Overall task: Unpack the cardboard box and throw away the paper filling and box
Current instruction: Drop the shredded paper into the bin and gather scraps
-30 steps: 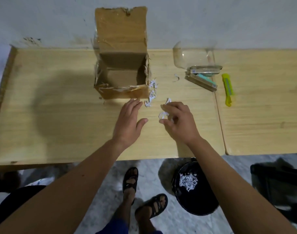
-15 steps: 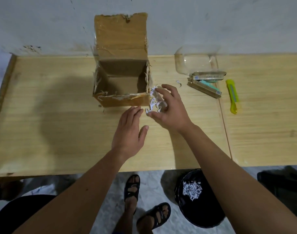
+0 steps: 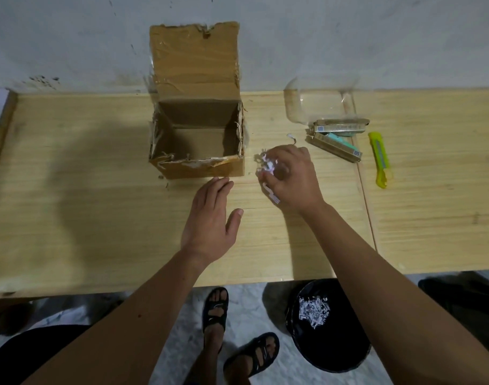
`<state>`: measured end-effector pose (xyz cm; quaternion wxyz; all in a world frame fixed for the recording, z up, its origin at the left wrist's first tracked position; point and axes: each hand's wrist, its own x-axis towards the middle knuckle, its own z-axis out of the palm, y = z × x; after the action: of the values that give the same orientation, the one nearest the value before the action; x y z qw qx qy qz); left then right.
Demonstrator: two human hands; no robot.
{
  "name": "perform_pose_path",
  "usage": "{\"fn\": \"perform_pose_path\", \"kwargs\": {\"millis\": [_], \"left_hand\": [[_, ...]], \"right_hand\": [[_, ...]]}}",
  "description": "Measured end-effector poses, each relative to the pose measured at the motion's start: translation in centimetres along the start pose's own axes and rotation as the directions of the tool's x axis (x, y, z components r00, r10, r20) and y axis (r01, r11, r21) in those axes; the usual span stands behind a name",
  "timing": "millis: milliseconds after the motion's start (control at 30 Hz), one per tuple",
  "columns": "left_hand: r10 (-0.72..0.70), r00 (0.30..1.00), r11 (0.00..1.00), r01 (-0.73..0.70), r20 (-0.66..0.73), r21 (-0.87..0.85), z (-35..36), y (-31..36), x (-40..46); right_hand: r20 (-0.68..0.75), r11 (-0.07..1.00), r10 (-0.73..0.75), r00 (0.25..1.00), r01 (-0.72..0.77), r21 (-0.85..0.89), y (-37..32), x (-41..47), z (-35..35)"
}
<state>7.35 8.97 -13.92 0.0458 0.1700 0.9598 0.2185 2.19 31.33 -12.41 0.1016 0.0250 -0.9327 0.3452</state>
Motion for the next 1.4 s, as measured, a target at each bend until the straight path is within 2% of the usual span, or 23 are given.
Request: {"fn": "perform_pose_path", "kwargs": {"millis": [100, 233, 400, 500, 567, 700, 867, 967, 1133, 1300, 1400], "left_hand": [[0.004, 1.000, 1.000, -0.004, -0.002, 0.000, -0.1, 0.1, 0.0], [0.017, 1.000, 1.000, -0.017, -0.011, -0.003, 0.0, -0.1, -0.1], [0.024, 1.000, 1.000, -0.024, -0.014, 0.003, 0.2, -0.3, 0.0], [0.022, 1.000, 1.000, -0.022, -0.017, -0.001, 0.2, -0.2, -0.1], [0.023, 0.999, 1.000, -0.023, -0.023, -0.006, 0.3, -0.2, -0.2], [0.023, 1.000, 1.000, -0.023, -0.019, -0.007, 0.3, -0.1, -0.2], [0.019, 1.000, 1.000, -0.019, -0.017, -0.005, 0.2, -0.2, -0.2], [0.020, 1.000, 1.000, -0.020, -0.019, -0.004, 0.2, -0.2, -0.2], [0.030, 0.999, 0.999, -0.030, -0.036, -0.017, 0.3, -0.3, -0.2], [0.027, 0.999, 0.999, -0.029, -0.037, -0.033, 0.3, -0.3, -0.2], [0.022, 0.999, 0.998, -0.024, -0.038, -0.052, 0.3, -0.3, -0.2]], "right_hand": [[-0.061, 0.996, 0.082, 0.995, -0.079, 0.041, -0.1, 0.4, -0.9], [0.127, 0.982, 0.183, 0.975, -0.188, 0.028, 0.0, 1.1, -1.2], [0.224, 1.000, 0.028, 0.974, -0.027, -0.008, 0.2, -1.0, -1.4], [0.173, 0.999, -0.043, 0.984, 0.042, 0.008, -0.1, -2.7, -1.5], [0.170, 0.993, -0.099, 0.980, 0.109, -0.051, -0.1, -3.0, -1.6], [0.419, 0.988, -0.006, 0.908, 0.070, -0.138, -0.9, -1.5, -2.1], [0.545, 0.985, 0.032, 0.838, 0.066, -0.160, -1.7, 1.0, -1.8], [0.533, 0.989, -0.030, 0.846, 0.103, -0.108, -1.2, 0.0, -2.0], [0.398, 0.981, -0.168, 0.902, 0.192, -0.019, -0.3, -3.2, -3.1], [0.469, 0.885, -0.198, 0.861, 0.363, -0.293, -0.7, -4.4, -2.8], [0.443, 0.909, -0.256, 0.859, 0.370, -0.192, -0.3, -5.0, -2.5]]}}
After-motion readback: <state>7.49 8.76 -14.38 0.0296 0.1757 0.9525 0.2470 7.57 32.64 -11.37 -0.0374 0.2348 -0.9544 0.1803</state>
